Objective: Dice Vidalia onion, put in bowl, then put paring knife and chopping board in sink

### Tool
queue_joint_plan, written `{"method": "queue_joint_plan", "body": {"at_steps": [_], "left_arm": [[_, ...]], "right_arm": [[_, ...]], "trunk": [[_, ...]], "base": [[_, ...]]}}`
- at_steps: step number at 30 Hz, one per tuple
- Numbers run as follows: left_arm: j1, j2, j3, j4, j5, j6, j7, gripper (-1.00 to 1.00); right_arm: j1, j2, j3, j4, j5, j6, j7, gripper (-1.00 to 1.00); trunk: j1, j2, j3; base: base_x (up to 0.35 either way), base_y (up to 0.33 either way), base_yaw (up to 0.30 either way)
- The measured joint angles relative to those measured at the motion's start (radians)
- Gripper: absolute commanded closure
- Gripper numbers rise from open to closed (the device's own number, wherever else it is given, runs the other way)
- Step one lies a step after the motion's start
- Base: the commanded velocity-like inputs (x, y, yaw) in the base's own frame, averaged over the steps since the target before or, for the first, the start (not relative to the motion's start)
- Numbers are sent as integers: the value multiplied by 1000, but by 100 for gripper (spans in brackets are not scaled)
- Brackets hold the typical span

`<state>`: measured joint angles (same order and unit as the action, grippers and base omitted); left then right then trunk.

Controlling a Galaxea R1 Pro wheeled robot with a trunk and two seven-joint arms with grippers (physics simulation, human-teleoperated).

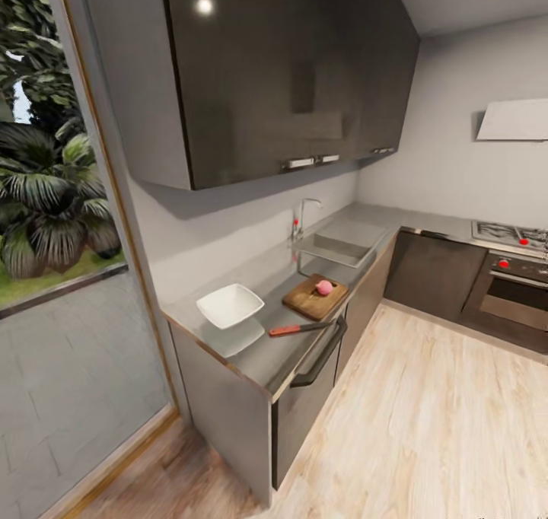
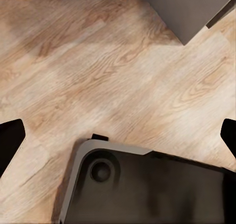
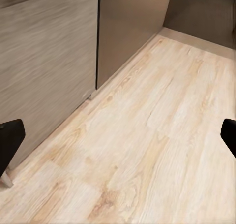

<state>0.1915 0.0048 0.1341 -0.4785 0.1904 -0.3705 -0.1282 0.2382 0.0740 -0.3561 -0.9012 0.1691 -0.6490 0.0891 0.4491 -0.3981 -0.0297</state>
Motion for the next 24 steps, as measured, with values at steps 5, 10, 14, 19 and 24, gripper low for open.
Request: {"method": "queue_joint_plan", "body": {"at_steps": [5,10,14,19,24], "left_arm": [[0,0,0,1,0,0,0,-100],[0,0,0,1,0,0,0,-100],[0,0,-1,1,0,0,0,-100],[0,0,-1,1,0,0,0,-100],[0,0,-1,2,0,0,0,-100]], "right_arm": [[0,0,0,4,0,0,1,-100],[0,-1,0,7,0,0,1,-100],[0,0,0,7,0,0,1,-100],[0,0,0,7,1,0,2,-100],[0,0,-1,16,1,5,-1,-100]], "trunk": [[0,0,4],[0,0,9],[0,0,13],[0,0,15],[0,0,16]], "base": [[134,240,-201],[138,250,-201],[131,204,-201],[93,87,-91],[80,18,-15]]}}
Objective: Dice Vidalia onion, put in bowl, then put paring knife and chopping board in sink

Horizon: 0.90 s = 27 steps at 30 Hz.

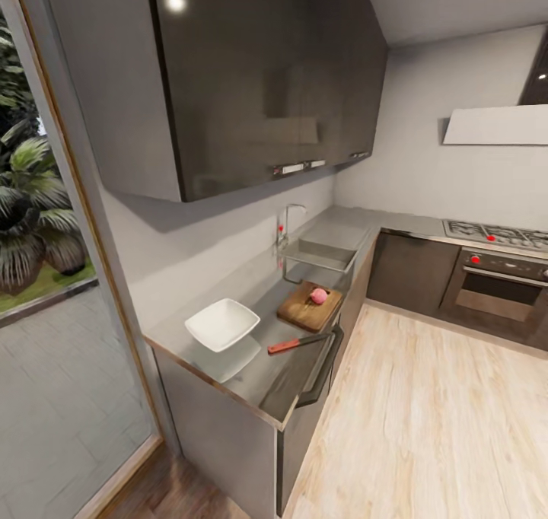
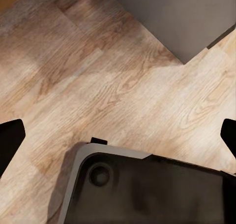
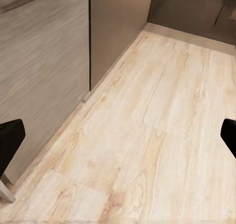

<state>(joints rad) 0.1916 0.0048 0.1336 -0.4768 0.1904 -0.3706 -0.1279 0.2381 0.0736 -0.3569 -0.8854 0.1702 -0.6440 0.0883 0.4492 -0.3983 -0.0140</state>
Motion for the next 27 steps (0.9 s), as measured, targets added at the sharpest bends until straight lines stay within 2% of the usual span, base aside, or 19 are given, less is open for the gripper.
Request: {"method": "queue_joint_plan", "body": {"at_steps": [5,7,10,12,13,16,17,19,22,24,26,27], "left_arm": [[0,-1,-1,1,0,0,0,-100],[0,-1,-1,1,0,0,-1,-100],[0,-1,-1,1,0,0,-1,-100],[0,0,-1,1,0,0,-1,-100],[0,0,-1,1,0,0,-2,-100],[0,-1,-1,2,0,0,-2,-100],[0,-1,-1,2,0,0,-2,-100],[0,-2,-1,2,0,0,-2,-100],[0,-2,-2,2,0,1,-2,-100],[0,-3,-2,3,0,1,-2,-100],[0,-3,-2,8,0,1,-2,-100],[0,-3,-1,11,0,1,-2,-100]], "right_arm": [[-7,4,4,-10,-2,16,-26,-100],[-49,12,17,-39,-4,78,-66,-100],[-116,18,53,-102,-5,220,-132,-100],[-158,19,98,-185,-3,355,-192,-100],[-169,19,110,-211,-4,391,-208,-100],[-212,19,158,-341,-1,561,-276,-100],[-221,19,165,-369,-1,595,-287,-100],[-263,19,189,-458,-3,713,-315,-100],[-317,20,219,-526,-3,830,-329,-100],[-400,23,272,-573,-2,955,-354,-100],[-480,37,320,-589,-3,1039,-396,-100],[-501,45,330,-591,-4,1058,-410,-100]], "trunk": [[0,0,0],[0,0,0],[0,0,0],[0,0,0],[0,0,0],[0,0,0],[0,0,0],[0,0,0],[0,0,0],[0,0,0],[0,0,0],[0,0,0]], "base": [[74,2,-2],[57,0,0],[23,0,0],[9,0,0],[5,0,0],[3,0,0],[1,0,0],[0,0,0],[0,0,0],[0,0,0],[0,0,0],[0,0,0]]}}
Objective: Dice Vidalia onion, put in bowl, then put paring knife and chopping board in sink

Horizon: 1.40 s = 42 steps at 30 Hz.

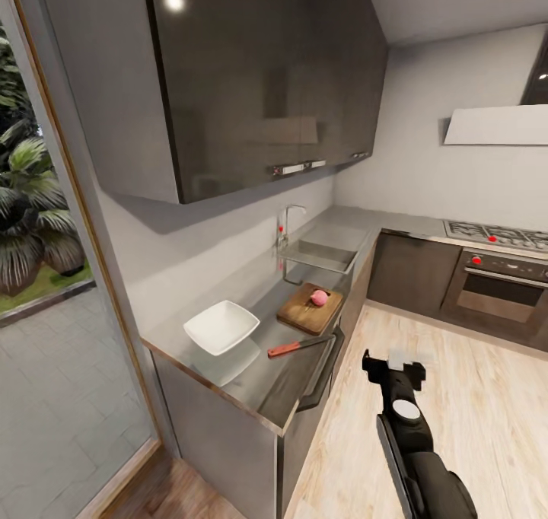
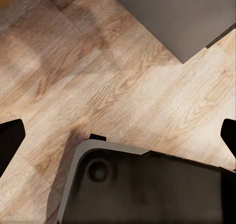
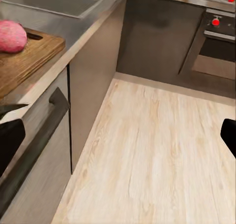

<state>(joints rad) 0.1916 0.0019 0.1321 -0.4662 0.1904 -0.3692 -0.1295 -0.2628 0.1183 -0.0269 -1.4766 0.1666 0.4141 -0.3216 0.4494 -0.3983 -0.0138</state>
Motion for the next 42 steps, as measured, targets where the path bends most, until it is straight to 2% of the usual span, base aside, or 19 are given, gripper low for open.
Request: {"method": "queue_joint_plan", "body": {"at_steps": [4,8,9,12,14,15,16,18,19,20,21,22,28,34,36,37,42], "left_arm": [[0,0,0,13,0,0,0,-100],[0,-2,0,26,0,0,0,-100],[0,-2,0,31,0,0,0,-100],[0,-2,0,32,0,0,0,-100],[0,-2,0,33,0,0,0,-100],[0,-3,0,33,0,0,0,-100],[0,-3,0,33,0,0,0,-100],[0,-2,0,33,0,0,0,-100],[0,-2,0,33,0,0,0,-100],[0,-3,0,33,0,0,0,-100],[0,-3,0,33,0,0,-1,-100],[0,-2,0,33,0,0,0,-100],[0,-1,0,33,0,0,0,-100],[0,-2,0,33,0,0,0,-100],[0,-1,0,33,0,0,0,-100],[0,-1,0,33,0,0,0,-100],[0,0,0,33,0,0,0,-100]], "right_arm": [[-102,55,31,-7,2,96,-69,-100],[-196,56,40,-9,0,177,-100,-100],[-246,56,43,-8,-17,230,-107,-100],[-271,56,44,-7,-68,269,-113,-100],[-278,56,44,-5,-113,288,-122,-100],[-281,56,44,-4,-161,299,-150,-100],[-282,56,44,-3,-182,302,-169,-100],[-284,56,45,0,-281,311,-273,-100],[-284,56,45,1,-307,312,-296,-100],[-285,56,46,3,-369,313,-349,-100],[-285,56,46,3,-386,313,-364,-100],[-286,56,47,5,-433,314,-413,-100],[-285,56,46,7,-463,315,-447,-100],[-285,56,46,25,-469,315,-451,-100],[-285,56,47,51,-470,315,-451,-100],[-285,56,51,119,-474,315,-452,-100],[-285,56,73,157,-472,314,-454,-100]], "trunk": [[0,0,0],[0,0,0],[0,0,0],[0,0,0],[0,0,0],[0,0,0],[0,0,0],[0,0,0],[0,0,0],[0,0,0],[0,0,0],[0,0,0],[0,0,0],[0,0,0],[0,0,0],[0,0,0],[0,0,0]], "base": [[0,0,0],[0,0,0],[0,0,0],[0,0,0],[0,20,0],[5,65,0],[30,122,0],[60,182,0],[82,229,0],[86,237,0],[96,258,0],[97,260,0],[99,258,0],[69,185,0],[15,126,0],[4,121,0],[4,144,0]]}}
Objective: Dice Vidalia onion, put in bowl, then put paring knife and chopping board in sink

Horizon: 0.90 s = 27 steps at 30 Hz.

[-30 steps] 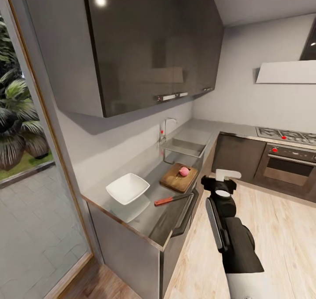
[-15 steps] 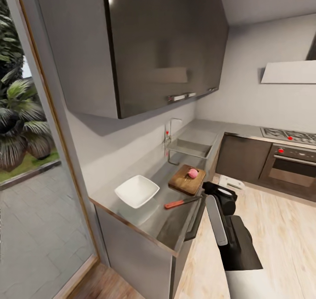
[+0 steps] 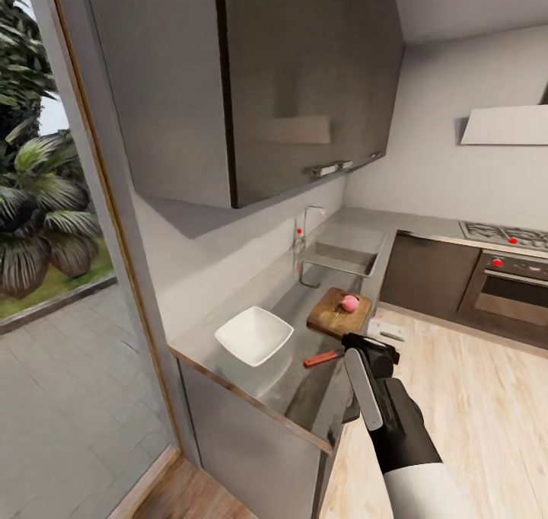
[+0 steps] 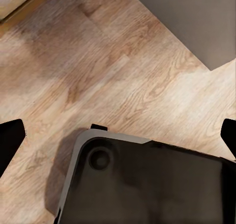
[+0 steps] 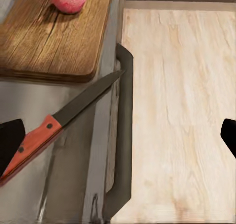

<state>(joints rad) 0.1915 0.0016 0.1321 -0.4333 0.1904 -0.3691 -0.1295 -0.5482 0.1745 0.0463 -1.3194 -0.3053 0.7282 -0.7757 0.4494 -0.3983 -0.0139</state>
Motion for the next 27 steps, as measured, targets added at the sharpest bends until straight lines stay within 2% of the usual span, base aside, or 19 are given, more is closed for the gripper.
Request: {"method": "queue_joint_plan", "body": {"at_steps": [2,10,13,21,24,27], "left_arm": [[0,-1,0,0,0,0,0,-100],[0,0,0,0,0,0,0,-100],[0,0,0,0,0,0,0,-100],[0,-3,0,0,0,0,0,-100],[0,-3,0,0,0,0,0,-100],[0,-2,0,0,0,0,0,-100]], "right_arm": [[0,0,14,35,-7,-1,-7,-100],[0,0,17,61,-54,0,-9,-100],[0,0,17,62,-58,0,-9,-100],[0,0,14,62,-63,0,-9,-100],[0,0,13,62,-82,0,-9,-100],[0,0,12,62,-123,1,-10,-100]], "trunk": [[0,0,0],[0,0,0],[0,0,0],[0,0,0],[0,0,0],[0,0,0]], "base": [[75,253,0],[89,267,0],[89,196,0],[16,34,0],[14,3,0],[151,1,0]]}}
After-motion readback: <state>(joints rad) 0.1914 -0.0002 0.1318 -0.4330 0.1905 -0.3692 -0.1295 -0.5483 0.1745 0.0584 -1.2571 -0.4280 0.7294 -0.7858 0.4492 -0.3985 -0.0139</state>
